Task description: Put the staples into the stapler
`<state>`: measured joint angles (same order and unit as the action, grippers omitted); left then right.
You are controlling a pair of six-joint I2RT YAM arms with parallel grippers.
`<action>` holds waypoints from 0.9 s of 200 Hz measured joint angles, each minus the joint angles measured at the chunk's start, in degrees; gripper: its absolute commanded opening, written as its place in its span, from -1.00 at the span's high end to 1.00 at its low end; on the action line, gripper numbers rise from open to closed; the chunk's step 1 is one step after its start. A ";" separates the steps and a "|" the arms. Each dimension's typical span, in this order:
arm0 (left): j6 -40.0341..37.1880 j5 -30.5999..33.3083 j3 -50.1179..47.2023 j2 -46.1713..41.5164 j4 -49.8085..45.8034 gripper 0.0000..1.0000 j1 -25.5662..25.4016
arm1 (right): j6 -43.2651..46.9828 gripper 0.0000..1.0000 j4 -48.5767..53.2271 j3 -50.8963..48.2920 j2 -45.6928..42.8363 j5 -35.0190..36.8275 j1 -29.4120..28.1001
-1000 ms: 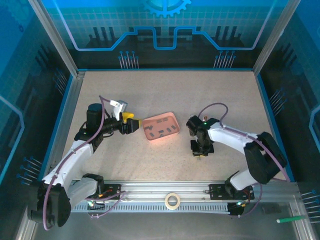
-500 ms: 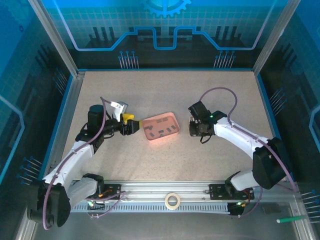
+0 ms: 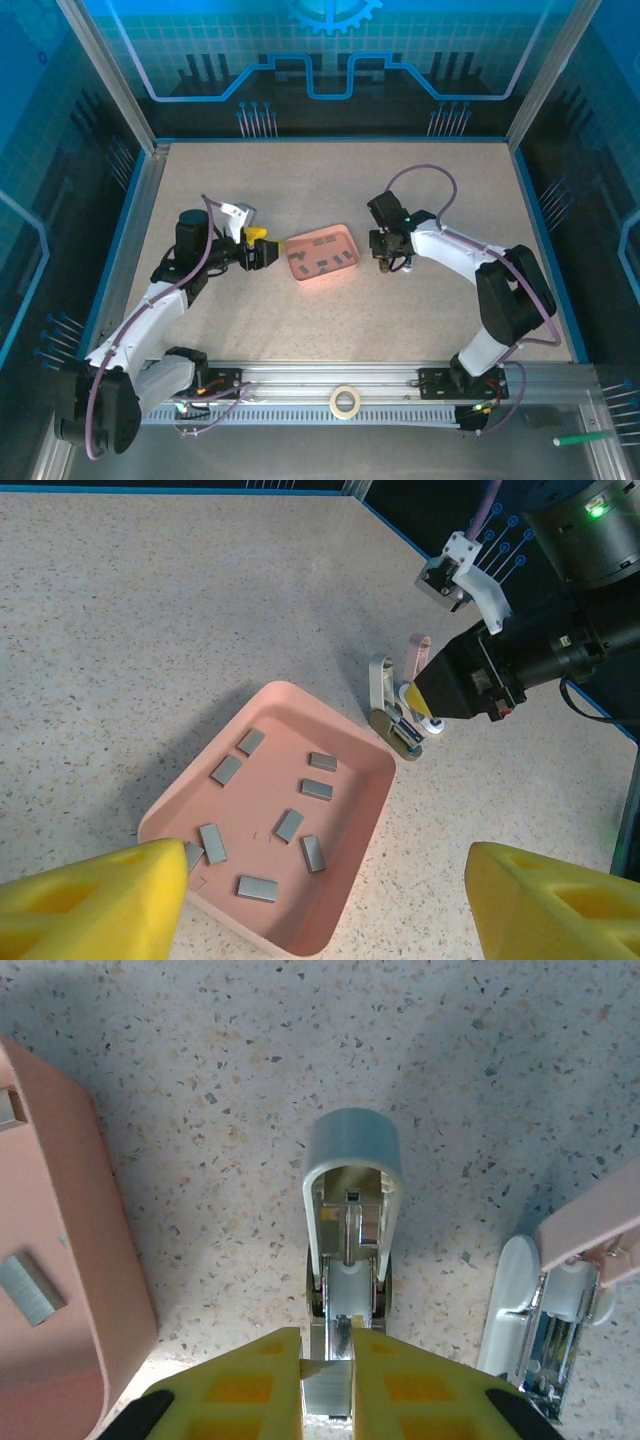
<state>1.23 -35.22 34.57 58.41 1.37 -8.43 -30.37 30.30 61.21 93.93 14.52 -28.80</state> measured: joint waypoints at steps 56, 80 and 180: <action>-0.17 0.07 0.00 0.02 -0.02 -0.49 0.00 | -0.07 0.66 -0.42 -0.04 1.46 0.11 0.00; -0.17 0.07 0.00 0.02 -0.04 -0.50 0.00 | -0.26 0.66 -0.63 -0.52 1.46 0.42 0.00; -0.17 0.07 0.00 0.02 -0.15 -0.49 0.00 | -0.87 0.66 -1.92 -2.40 1.46 1.03 0.00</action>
<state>1.06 -35.16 34.57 58.43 1.21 -8.43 -31.24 28.38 58.81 95.39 15.55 -28.80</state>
